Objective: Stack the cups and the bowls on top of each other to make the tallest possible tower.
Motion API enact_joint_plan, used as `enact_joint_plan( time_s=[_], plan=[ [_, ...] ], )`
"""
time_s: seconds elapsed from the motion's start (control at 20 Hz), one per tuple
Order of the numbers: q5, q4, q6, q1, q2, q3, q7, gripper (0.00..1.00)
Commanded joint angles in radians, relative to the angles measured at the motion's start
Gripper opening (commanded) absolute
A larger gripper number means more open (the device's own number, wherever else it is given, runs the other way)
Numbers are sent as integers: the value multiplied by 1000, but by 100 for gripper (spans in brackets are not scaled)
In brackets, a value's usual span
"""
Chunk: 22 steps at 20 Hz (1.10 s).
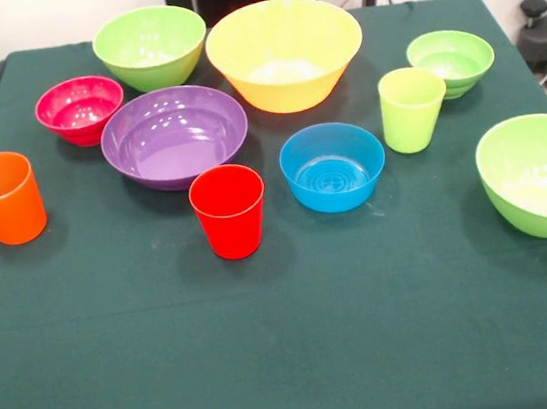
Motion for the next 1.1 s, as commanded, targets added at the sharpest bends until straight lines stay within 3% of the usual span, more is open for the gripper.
enact_joint_plan(
  time_s=[0.05, 0.7, 1.1],
  plan=[
    [-78, -48, -26, -39, 72, 109, 19, 100],
    [-78, -61, -38, -50, 92, 115, 57, 100],
    [-78, 12, -65, -82, 66, 121, 71, 100]
  ],
)
